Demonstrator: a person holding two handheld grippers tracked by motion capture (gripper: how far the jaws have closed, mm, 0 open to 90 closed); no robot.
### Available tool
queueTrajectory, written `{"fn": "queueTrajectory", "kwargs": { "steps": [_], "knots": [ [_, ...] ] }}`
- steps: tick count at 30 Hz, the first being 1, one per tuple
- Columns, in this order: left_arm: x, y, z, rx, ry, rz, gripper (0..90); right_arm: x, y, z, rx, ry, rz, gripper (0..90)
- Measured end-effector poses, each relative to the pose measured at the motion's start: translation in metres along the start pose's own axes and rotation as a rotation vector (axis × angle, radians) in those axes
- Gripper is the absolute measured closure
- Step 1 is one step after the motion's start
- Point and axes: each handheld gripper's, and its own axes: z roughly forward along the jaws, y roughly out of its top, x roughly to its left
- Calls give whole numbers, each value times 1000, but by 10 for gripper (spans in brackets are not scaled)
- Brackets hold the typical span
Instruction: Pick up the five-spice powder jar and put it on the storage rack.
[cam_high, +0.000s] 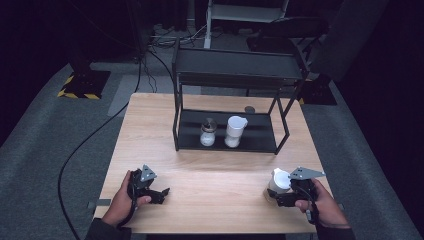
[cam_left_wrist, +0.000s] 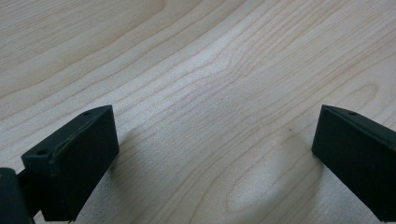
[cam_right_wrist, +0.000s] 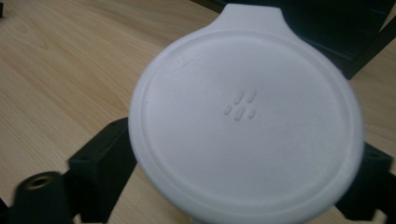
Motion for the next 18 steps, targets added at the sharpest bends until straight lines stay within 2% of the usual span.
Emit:
{"fn": "queueTrajectory", "kwargs": {
  "steps": [6, 18],
  "knots": [
    [0, 0, 0, 0, 0, 0, 4, 1, 0, 0, -1, -22, 5, 292],
    [0, 0, 0, 0, 0, 0, 4, 2, 1, 1, 2, -29, -11, 298]
  ]
}}
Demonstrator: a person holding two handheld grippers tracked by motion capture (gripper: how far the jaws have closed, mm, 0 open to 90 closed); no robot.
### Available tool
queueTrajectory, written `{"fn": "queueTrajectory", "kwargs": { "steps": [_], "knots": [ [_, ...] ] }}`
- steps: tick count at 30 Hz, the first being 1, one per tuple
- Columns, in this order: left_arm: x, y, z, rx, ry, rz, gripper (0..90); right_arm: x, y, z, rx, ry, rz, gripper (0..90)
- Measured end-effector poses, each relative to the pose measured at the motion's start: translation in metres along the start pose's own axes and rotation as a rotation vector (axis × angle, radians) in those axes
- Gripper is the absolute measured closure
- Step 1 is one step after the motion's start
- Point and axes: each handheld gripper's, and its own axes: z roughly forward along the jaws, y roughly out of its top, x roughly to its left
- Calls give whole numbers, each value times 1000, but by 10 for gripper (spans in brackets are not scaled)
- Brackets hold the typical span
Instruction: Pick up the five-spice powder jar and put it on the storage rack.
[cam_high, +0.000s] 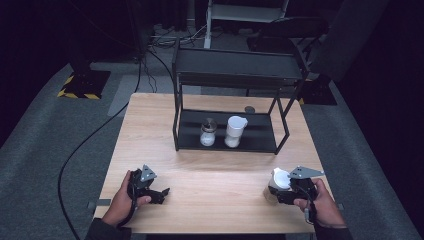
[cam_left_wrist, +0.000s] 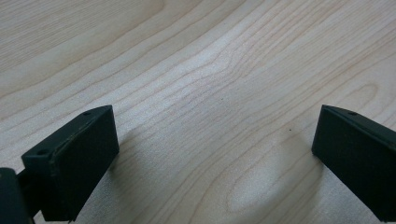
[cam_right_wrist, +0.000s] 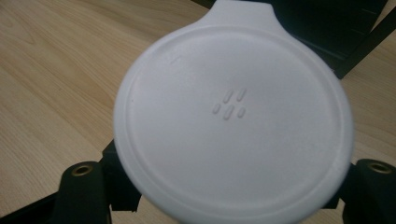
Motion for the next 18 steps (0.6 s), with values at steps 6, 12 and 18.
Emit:
{"fn": "queueTrajectory", "kwargs": {
  "steps": [6, 12, 18],
  "knots": [
    [0, 0, 0, 0, 0, 0, 4, 1, 1, 0, 2, -4, -9, 299],
    [0, 0, 0, 0, 0, 0, 4, 1, 2, -1, 8, -7, 1, 299],
    [0, 0, 0, -1, 0, 0, 4, 1, 3, -1, 8, -16, 4, 300]
  ]
}}
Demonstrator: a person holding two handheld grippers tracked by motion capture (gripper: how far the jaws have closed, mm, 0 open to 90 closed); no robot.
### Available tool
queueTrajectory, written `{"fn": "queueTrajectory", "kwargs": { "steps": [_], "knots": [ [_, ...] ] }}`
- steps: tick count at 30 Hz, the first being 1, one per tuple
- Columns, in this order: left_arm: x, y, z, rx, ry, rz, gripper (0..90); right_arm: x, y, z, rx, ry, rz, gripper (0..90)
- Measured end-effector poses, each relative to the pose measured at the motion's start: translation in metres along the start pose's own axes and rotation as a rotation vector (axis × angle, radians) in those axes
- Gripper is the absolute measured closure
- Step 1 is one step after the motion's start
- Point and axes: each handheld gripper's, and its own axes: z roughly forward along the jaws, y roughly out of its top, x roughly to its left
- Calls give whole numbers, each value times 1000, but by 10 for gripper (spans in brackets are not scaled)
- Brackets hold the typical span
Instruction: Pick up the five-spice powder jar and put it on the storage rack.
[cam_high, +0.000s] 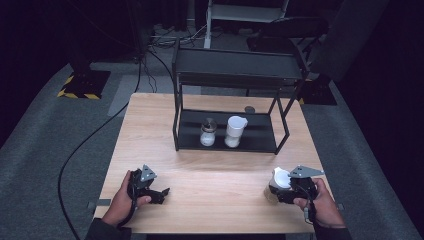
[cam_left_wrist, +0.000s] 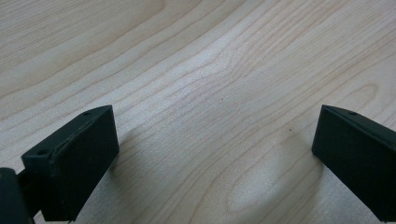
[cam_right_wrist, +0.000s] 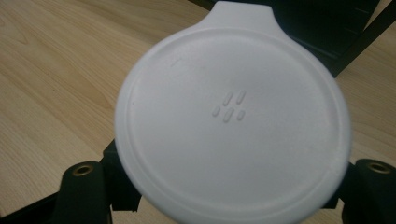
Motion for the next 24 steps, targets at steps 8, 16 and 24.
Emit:
{"fn": "queueTrajectory", "kwargs": {
  "steps": [8, 16, 24],
  "knots": [
    [0, 0, 0, 0, 0, 0, 4, 0, 4, -2, -9, -3, 1, 300],
    [0, 0, 0, 0, 0, 0, 4, -1, 12, -6, -18, -19, 12, 300],
    [0, 0, 0, 0, 0, 0, 3, -2, 24, -6, -14, -37, 20, 300]
  ]
}}
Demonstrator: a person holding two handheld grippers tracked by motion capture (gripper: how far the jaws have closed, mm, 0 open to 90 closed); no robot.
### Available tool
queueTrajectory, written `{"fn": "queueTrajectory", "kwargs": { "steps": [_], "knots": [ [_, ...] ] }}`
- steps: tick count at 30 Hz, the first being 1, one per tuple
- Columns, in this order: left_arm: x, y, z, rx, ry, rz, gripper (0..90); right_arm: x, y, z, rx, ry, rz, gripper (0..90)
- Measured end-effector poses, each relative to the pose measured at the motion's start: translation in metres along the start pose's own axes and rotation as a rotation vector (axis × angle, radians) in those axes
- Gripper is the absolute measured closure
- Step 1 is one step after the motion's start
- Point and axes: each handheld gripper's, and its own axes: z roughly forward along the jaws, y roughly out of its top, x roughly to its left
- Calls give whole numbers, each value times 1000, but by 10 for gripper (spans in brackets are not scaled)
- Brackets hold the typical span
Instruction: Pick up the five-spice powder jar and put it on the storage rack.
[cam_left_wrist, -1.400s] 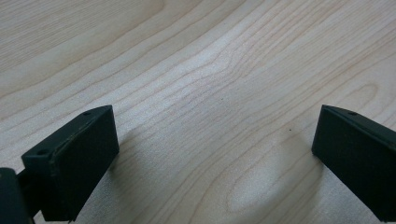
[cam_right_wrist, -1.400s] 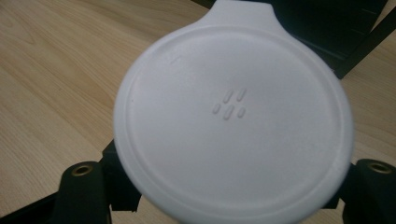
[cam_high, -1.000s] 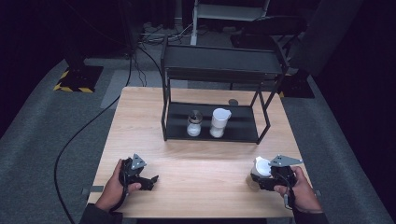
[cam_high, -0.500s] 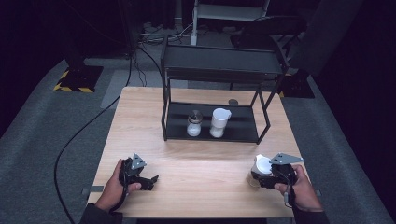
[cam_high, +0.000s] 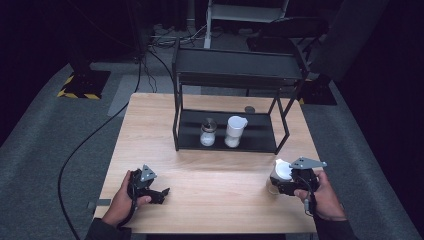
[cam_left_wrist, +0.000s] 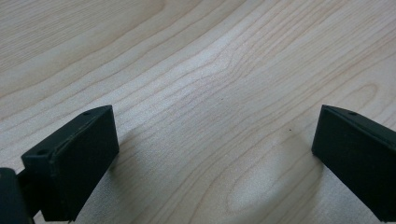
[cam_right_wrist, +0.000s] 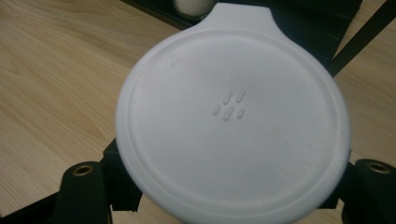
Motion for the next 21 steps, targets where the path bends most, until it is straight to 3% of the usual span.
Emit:
{"fn": "queueTrajectory", "kwargs": {
  "steps": [21],
  "knots": [
    [0, 0, 0, 0, 0, 0, 3, 2, 48, 16, 2, -7, -32, 300]
  ]
}}
